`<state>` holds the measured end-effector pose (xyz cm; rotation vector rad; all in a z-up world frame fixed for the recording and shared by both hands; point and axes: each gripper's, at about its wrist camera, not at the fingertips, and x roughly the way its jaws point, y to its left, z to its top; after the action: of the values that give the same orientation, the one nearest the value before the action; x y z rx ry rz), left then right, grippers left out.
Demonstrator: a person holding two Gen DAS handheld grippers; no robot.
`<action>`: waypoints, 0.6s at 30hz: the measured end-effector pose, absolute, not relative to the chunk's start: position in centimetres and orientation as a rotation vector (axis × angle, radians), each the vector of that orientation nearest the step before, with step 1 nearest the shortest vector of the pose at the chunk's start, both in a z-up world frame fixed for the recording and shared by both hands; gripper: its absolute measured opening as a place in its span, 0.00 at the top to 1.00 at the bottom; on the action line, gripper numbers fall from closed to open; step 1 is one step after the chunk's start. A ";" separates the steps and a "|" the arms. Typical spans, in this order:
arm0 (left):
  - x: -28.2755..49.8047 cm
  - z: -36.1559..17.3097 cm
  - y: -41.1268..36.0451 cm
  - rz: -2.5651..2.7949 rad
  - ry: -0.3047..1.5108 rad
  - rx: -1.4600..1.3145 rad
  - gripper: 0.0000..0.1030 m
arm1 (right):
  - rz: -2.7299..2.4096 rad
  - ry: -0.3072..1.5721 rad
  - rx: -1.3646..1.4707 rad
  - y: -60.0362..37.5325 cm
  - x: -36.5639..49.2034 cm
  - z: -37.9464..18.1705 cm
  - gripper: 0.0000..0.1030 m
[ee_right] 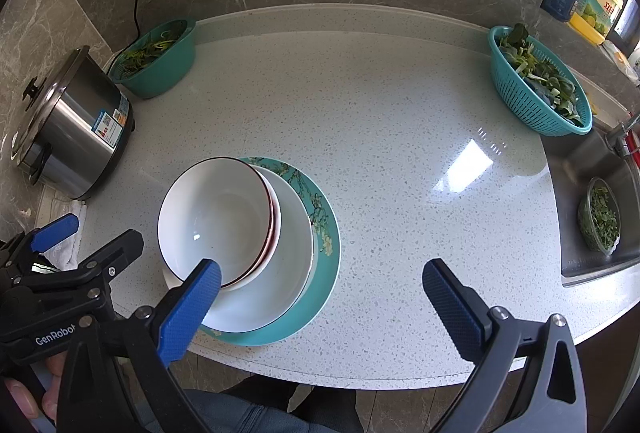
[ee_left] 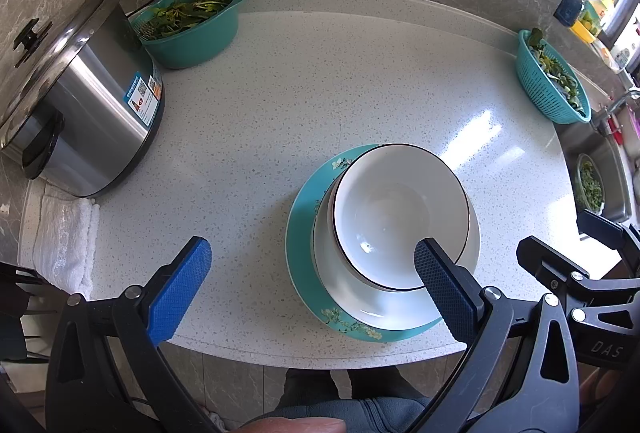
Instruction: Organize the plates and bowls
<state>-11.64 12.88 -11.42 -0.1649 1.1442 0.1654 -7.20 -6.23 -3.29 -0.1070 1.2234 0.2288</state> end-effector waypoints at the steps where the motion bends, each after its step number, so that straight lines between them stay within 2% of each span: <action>1: -11.6 -11.4 12.9 0.166 1.145 -0.165 0.00 | 0.229 1.224 -0.106 -6.2 -7.2 -3.3 0.00; 18: -11.5 -11.7 12.6 0.168 1.148 -0.167 0.00 | 0.230 1.227 -0.107 -6.3 -7.1 -3.4 0.00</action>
<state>-11.50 12.57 -11.70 -0.1671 1.1482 0.1675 -7.14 -6.31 -3.44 -0.1073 1.2272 0.2303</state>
